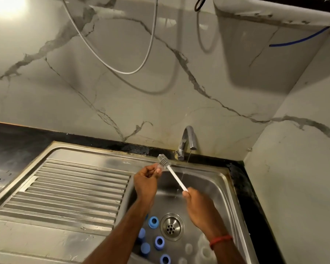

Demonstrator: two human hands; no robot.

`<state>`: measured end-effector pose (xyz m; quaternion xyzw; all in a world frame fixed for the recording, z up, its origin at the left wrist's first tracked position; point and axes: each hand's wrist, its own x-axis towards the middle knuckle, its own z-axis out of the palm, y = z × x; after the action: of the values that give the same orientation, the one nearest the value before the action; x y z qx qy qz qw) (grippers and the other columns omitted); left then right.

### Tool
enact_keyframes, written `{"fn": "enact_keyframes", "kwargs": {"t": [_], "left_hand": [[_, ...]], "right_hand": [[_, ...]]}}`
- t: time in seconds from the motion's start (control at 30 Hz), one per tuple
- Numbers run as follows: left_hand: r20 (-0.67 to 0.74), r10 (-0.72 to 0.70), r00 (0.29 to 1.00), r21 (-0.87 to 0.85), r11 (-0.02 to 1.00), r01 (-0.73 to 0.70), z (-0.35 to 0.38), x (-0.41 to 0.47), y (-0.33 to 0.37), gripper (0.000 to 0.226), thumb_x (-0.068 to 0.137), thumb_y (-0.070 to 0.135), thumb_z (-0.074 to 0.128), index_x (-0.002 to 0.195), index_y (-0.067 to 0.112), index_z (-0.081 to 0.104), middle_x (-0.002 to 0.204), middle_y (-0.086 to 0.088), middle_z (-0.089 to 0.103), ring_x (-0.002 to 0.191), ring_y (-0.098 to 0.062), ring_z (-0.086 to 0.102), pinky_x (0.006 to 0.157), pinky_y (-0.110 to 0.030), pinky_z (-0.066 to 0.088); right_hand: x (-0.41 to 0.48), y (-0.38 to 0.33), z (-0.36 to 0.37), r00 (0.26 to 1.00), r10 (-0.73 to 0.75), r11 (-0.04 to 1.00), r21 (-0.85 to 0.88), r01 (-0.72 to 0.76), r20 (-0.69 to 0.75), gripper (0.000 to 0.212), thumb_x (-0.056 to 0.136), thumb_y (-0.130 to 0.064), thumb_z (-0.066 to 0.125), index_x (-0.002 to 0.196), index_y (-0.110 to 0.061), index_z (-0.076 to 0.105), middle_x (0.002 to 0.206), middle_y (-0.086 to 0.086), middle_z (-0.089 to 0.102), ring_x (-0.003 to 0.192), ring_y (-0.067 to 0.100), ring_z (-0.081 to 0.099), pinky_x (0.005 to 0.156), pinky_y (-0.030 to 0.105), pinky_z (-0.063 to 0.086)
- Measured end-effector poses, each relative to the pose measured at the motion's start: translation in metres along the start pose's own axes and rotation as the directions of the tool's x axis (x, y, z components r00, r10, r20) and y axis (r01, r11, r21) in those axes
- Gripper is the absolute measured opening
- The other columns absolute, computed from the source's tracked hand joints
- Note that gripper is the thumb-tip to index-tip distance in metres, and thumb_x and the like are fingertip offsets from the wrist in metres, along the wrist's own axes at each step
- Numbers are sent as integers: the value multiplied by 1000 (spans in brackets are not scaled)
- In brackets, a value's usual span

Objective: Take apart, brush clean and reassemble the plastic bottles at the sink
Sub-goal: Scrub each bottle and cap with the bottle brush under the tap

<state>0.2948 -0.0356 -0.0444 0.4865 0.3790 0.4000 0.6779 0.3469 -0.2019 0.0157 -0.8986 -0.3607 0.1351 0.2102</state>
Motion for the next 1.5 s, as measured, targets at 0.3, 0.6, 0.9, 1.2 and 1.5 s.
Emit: {"fn": "enact_keyframes", "kwargs": {"t": [0.3,0.6,0.9,1.2,1.5], "left_hand": [[-17,-260,965,-359,903,237,-18,11,-2,25,87,11,74,112,7,70,101,-12,73,88,-20,68,80,-33,57],[167,-207,964,-396,882,257,-7,1,5,23,90,7,69,113,6,67,100,-12,74,80,-16,69,71,-25,57],[58,23,998,-49,999,-20,-4,6,8,24,87,3,73,110,8,73,93,-5,78,91,-21,75,81,-34,59],[33,-1,999,-6,1000,1,0,3,2,16,92,1,67,106,4,74,88,-7,77,81,-18,73,77,-30,59],[-104,-45,994,-41,998,41,-4,9,9,15,93,3,66,105,3,75,92,-12,75,80,-16,70,72,-25,59]], "right_hand": [[-17,22,1,998,52,987,148,-55,29,35,104,-40,41,72,-28,46,63,-5,54,60,9,53,62,32,46],[-12,11,6,999,32,982,186,-35,22,32,104,-40,42,76,-26,48,64,-4,54,58,6,52,61,33,48],[-11,5,4,995,-60,996,-76,54,-76,27,106,-41,32,102,-23,52,82,-9,52,72,8,48,58,21,34],[-13,4,5,995,-61,996,-71,55,-83,32,106,-40,31,105,-19,54,84,-4,58,72,11,51,59,21,34],[-22,-3,5,999,-24,999,-48,23,-33,32,107,-40,29,108,-20,54,94,-3,65,81,14,60,55,21,35]]}}
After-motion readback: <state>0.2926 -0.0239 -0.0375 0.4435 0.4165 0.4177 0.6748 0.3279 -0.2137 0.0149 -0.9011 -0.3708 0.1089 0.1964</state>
